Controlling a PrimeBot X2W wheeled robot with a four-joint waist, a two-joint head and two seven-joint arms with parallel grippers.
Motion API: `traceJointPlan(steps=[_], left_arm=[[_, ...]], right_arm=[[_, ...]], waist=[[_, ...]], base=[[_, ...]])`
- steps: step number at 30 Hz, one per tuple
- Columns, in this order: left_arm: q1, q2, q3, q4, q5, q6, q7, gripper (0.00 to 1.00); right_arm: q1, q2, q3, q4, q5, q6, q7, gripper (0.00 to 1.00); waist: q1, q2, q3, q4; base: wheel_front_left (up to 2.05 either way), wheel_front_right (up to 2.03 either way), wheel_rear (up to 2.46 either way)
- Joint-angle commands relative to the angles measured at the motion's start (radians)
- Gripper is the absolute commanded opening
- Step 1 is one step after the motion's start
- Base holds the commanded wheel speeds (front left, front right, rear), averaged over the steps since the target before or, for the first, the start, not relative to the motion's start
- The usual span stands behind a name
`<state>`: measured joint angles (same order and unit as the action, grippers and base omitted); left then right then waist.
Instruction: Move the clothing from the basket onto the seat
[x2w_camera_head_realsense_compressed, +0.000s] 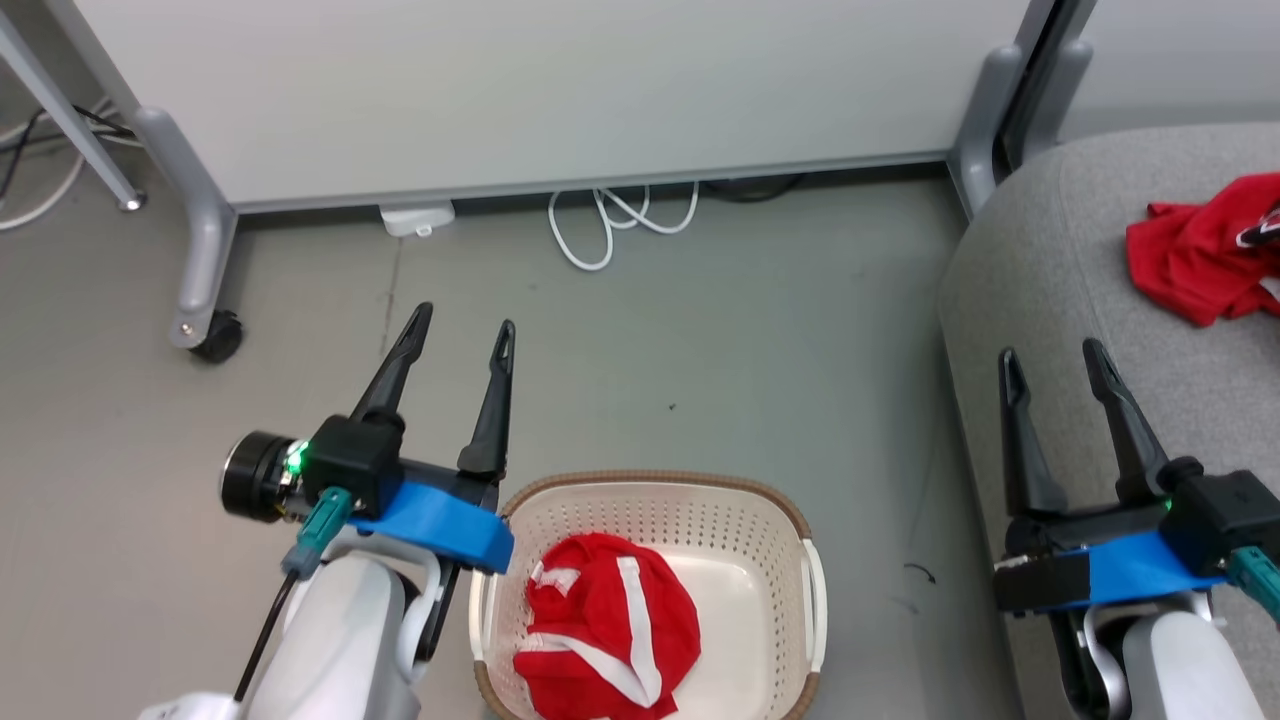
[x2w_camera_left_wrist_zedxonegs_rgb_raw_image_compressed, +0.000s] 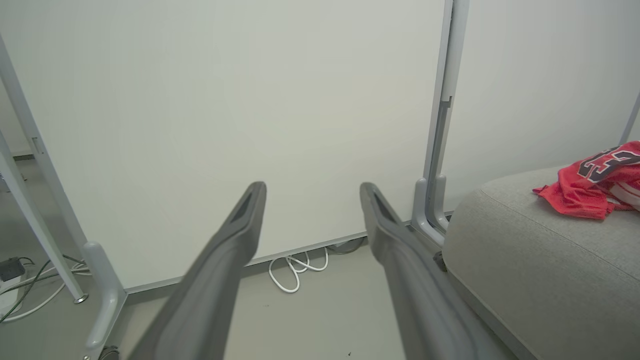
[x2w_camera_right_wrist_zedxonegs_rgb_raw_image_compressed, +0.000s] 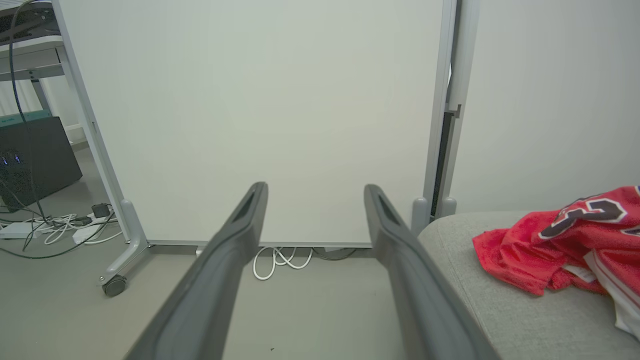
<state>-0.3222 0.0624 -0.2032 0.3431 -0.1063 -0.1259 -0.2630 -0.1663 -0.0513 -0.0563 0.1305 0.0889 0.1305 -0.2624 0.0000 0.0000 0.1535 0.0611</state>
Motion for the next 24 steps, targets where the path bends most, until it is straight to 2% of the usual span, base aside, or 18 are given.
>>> traceJointPlan(steps=[1, 10, 11, 24], left_arm=[[-0.045, 0.019, -0.024, 0.033, 0.006, -0.005, -0.003, 1.0], [-0.198, 0.079, -0.224, 0.216, -0.027, -0.005, -0.003, 1.0], [-0.198, 0.079, -0.224, 0.216, -0.027, -0.005, -0.003, 1.0], [-0.386, 0.126, -0.579, 0.485, -0.107, -0.005, -0.003, 1.0]], right_arm=[[-0.031, 0.0, 0.007, -0.009, -0.009, 0.0, -0.004, 1.0], [-0.134, -0.025, 0.04, -0.03, -0.013, 0.0, -0.004, 1.0], [-0.134, -0.025, 0.04, -0.03, -0.013, 0.0, -0.004, 1.0], [-0.251, -0.044, 0.075, -0.047, -0.019, 0.0, -0.004, 1.0]], waist=[[0.0, 0.0, 0.038, -0.016], [0.0, 0.0, 0.175, -0.06], [0.0, 0.0, 0.175, -0.06], [0.0, 0.0, 0.352, -0.112]], base=[[0.0, 0.0, 0.0], [0.0, 0.0, 0.0], [0.0, 0.0, 0.0], [0.0, 0.0, 0.0]])
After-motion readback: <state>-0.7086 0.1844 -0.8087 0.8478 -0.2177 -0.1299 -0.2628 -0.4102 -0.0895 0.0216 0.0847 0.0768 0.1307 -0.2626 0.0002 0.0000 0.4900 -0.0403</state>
